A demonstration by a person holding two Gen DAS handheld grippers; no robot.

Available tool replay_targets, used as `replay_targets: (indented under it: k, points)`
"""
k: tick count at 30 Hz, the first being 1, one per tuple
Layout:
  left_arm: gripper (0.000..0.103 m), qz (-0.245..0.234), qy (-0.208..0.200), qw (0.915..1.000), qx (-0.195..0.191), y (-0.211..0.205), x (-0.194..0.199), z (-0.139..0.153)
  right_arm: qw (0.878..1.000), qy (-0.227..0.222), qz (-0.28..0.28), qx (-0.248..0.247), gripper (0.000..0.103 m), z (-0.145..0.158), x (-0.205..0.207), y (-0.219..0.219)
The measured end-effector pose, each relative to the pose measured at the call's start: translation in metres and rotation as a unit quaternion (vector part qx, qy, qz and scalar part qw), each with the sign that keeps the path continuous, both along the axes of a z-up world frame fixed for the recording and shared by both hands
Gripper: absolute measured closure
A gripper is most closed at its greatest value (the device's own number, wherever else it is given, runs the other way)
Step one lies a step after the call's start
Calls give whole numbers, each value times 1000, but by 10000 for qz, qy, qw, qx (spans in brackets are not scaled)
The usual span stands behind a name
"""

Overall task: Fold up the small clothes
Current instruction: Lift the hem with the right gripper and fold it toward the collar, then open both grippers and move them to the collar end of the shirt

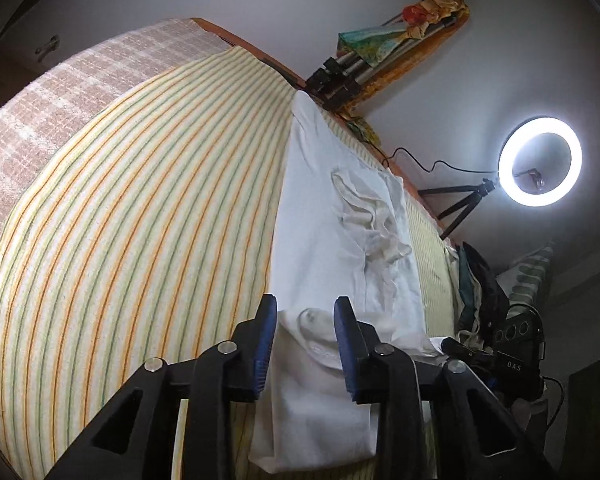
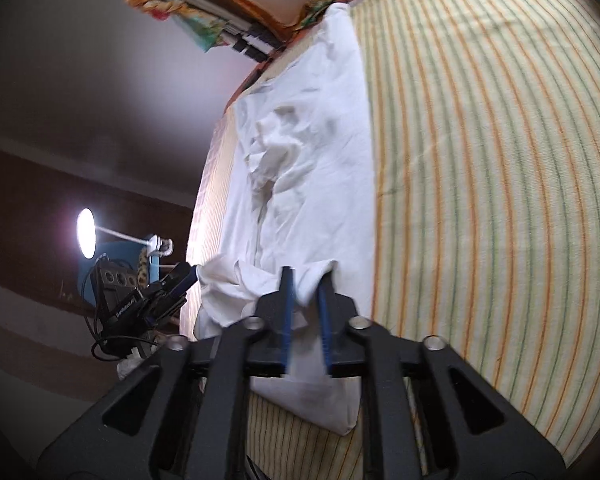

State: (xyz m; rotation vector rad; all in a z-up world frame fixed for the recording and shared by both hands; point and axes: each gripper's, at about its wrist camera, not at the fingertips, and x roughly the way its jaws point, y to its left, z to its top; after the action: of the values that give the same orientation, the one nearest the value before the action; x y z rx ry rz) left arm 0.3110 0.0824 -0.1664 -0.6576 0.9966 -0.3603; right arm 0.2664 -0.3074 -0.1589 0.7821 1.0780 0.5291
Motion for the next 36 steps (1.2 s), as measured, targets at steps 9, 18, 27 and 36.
replay_targets:
  k: [9, 18, 27, 36]
  points:
    - [71, -510, -256, 9976, 380, -2, -50, 9, 9963, -501, 382, -576, 68, 20, -49, -2]
    - [96, -558, 48, 9984, -20, -9, -68, -17, 9943, -337, 697, -732, 69, -9, -81, 17]
    - [99, -522, -144, 9936, 995, -17, -96, -20, 9850, -390, 1006, -1345, 98, -6, -87, 33]
    - [76, -408, -504, 9948, 789, -3, -86, 5, 9733, -715, 1058, -1906, 98, 19, -97, 29]
